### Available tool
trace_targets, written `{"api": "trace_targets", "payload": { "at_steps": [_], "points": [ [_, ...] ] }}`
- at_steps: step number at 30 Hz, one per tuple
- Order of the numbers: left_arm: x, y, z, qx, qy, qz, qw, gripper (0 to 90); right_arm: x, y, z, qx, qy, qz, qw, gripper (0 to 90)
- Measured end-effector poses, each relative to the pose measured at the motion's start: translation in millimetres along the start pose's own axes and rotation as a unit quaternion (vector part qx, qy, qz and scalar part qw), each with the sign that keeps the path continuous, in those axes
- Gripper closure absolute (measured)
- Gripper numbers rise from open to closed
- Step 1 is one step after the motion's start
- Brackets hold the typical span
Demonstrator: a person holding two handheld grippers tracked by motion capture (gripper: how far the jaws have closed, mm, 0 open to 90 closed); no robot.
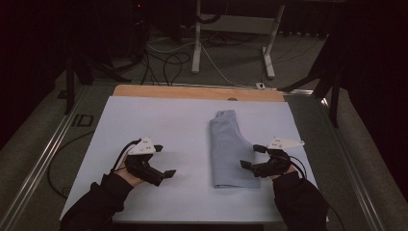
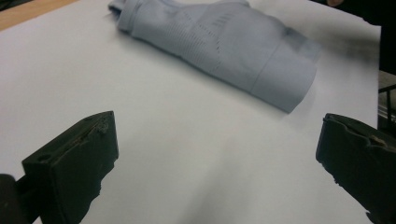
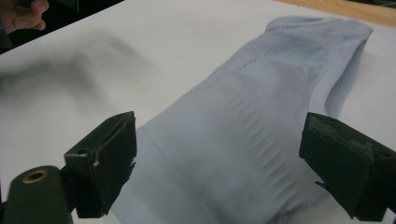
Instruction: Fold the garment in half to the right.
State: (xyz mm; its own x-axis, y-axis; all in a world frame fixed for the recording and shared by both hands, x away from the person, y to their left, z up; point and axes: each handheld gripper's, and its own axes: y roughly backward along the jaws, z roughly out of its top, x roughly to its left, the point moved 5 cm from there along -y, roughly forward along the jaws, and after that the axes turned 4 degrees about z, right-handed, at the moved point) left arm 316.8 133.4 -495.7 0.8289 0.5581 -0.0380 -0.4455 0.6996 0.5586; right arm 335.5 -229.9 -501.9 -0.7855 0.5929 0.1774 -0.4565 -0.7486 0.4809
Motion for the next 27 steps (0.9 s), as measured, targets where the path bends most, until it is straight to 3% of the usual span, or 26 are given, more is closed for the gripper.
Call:
{"api": "trace_targets", "payload": {
  "at_steps": [6, 9, 16, 19, 21, 24, 27],
  "points": [
    [3.6, 10.8, -21.4, 0.005, 0.002, 0.008, 1.0, 0.0, -1.7, 5.5, -16.5, -0.003, 0.009, -0.002, 1.0, 10.2],
    [9.0, 16.7, -34.2, 0.002, 0.015, 0.013, 0.9998, 0.0, -0.9, 10.4, -22.9, -0.008, 0.01, -0.008, 0.9999, 10.2],
    [19.8, 33.3, -62.1, 0.009, 0.034, 0.036, 0.9988, 0.0, 1.6, 21.0, -38.0, -0.014, -0.005, -0.02, 0.9997, 9.9],
    [23.9, 42.9, -72.3, 0.011, 0.032, 0.052, 0.9981, 0.0, 4.0, 23.5, -45.0, -0.015, -0.013, -0.024, 0.9995, 9.7],
    [26.3, 48.5, -78.5, 0.013, 0.038, 0.06, 0.9974, 0.0, 4.7, 24.5, -49.8, -0.013, -0.012, -0.031, 0.9994, 9.4],
    [29.7, 56.4, -87.2, 0.011, 0.047, 0.07, 0.9964, 0.0, 5.4, 26.7, -55.7, -0.012, -0.004, -0.059, 0.9982, 9.3],
    [33.4, 63.1, -96.0, 0.004, 0.065, 0.078, 0.9949, 0.0, 8.0, 27.3, -62.5, -0.006, -0.006, -0.062, 0.9981, 9.3]
  ]
}}
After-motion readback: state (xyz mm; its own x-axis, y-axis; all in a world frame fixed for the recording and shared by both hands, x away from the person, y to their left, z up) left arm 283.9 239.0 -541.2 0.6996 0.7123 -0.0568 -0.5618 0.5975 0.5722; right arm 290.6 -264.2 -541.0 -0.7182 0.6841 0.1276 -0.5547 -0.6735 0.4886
